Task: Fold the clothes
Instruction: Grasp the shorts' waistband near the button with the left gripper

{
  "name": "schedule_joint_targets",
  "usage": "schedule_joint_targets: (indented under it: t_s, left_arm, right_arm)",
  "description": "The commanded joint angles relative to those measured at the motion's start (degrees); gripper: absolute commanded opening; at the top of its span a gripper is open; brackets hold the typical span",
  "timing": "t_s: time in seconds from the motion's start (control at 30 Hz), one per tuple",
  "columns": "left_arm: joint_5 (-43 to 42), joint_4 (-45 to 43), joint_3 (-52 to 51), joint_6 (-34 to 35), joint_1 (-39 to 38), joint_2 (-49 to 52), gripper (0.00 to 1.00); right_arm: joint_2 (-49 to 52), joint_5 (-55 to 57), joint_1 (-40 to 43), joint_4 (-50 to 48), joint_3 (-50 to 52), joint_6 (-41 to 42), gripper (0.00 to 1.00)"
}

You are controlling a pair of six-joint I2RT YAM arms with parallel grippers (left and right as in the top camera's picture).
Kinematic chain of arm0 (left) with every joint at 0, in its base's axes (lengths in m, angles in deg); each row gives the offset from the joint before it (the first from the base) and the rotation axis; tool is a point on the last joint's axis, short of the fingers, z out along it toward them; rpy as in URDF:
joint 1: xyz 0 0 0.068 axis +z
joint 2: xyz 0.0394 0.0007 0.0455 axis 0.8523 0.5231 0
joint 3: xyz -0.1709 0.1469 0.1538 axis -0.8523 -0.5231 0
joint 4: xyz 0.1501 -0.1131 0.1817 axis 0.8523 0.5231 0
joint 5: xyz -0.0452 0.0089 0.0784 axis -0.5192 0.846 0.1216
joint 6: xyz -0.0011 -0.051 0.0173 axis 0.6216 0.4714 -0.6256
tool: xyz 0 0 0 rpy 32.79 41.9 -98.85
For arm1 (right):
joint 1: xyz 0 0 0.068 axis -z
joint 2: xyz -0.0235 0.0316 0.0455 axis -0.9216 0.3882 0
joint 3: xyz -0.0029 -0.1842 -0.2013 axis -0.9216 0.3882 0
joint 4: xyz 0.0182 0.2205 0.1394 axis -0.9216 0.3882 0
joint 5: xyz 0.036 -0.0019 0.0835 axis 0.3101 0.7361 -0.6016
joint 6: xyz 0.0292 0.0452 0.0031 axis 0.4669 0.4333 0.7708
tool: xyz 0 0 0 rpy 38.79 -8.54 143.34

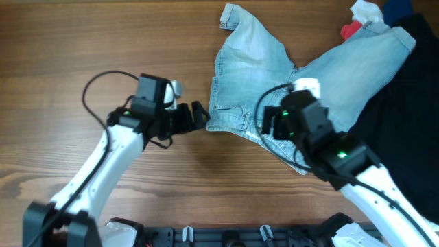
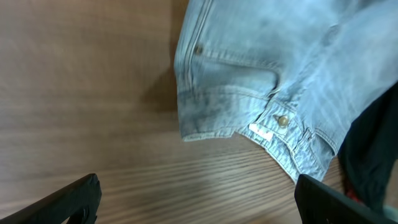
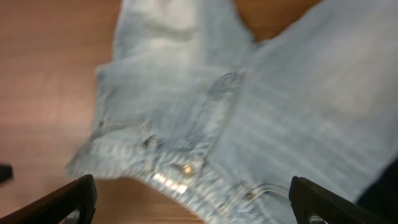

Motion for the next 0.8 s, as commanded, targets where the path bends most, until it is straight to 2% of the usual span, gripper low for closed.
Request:
schedule_joint_targets:
  t_s: [0.0, 0.13, 0.37, 0.6, 0.7, 0.77]
  left_arm:
    - [-1.31, -0.52, 0.24, 16.37, -2.38, 5.16, 1.0]
    - [-1.29, -2.75, 0.24, 25.24, -3.93, 9.51, 1.0]
    - [-1.16, -14.91, 0.24, 30.91, -6.84, 15.34, 1.0]
    - [-0.04, -17.05, 0.24, 34.88, -8.44, 17.22, 1.0]
    - [0.46, -17.09, 0.24, 36.17, -8.94, 17.46, 0.97]
    - [0.74, -17.99, 0.24, 36.35, -9.25, 17.46, 0.88]
  right_arm:
    - [-1.6, 1.53, 3.28, 1.09, -1.22, 0.57, 1.0]
    - [-1.46, 1.55, 4.0, 2.89, -1.22, 0.57, 1.0]
    - [-1.27, 1.53, 3.98, 3.45, -1.22, 0.59, 1.0]
    - [-1.27, 1.55, 3.98, 3.61, -1.22, 0.59, 1.0]
    - [-1.27, 1.57, 3.98, 3.72, -1.22, 0.59, 1.0]
    - [-1.27, 1.57, 3.98, 3.69, -1.22, 0.61, 1.0]
